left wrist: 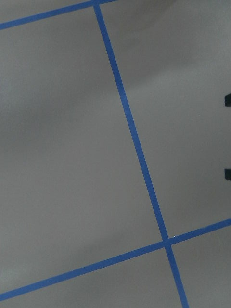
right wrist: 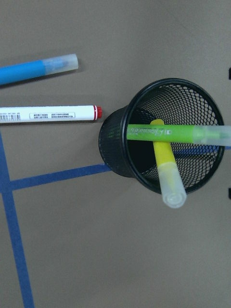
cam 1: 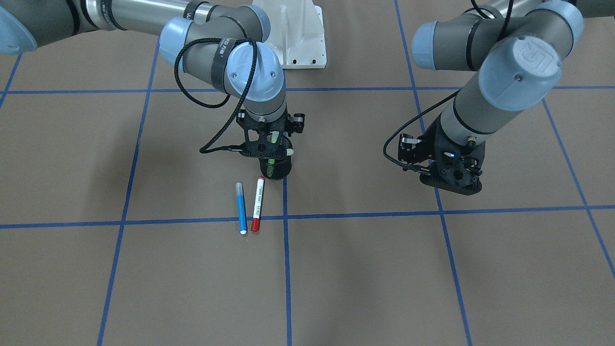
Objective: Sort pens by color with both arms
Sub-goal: 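Lower the right gripper into the cup over the green highlighter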
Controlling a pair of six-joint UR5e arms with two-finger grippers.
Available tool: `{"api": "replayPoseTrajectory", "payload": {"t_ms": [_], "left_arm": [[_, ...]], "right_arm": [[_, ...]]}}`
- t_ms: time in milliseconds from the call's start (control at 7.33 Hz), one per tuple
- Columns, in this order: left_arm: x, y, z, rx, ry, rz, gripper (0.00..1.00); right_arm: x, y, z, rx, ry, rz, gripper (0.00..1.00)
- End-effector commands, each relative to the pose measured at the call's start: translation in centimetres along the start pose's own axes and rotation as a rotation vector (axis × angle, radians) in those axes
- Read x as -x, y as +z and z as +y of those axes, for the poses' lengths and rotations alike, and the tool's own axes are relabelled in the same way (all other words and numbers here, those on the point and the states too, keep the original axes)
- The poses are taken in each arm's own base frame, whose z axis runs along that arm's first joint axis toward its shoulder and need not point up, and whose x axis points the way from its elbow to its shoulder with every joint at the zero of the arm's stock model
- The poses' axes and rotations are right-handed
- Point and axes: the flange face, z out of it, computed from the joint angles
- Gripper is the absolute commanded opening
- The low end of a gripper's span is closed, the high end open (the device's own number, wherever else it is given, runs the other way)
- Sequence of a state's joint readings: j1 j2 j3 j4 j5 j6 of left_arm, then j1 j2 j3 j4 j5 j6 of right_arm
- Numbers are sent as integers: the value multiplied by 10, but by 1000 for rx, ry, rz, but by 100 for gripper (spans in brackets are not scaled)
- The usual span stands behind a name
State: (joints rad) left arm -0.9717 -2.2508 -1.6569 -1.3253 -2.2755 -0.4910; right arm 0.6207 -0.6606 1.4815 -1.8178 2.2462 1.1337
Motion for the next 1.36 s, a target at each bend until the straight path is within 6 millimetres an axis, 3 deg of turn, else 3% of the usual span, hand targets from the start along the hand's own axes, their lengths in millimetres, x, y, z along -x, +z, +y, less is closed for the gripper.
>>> {"api": "replayPoseTrajectory", "payload": {"t_ms": [0, 1227], "left_arm": [[1, 0, 0, 1, -2, -1, 53], [6, 6, 2, 8, -8, -6, 53]], "right_arm": [[1, 6, 1, 6, -37, 8, 76], [1, 21, 5, 16, -38, 25, 45]]}}
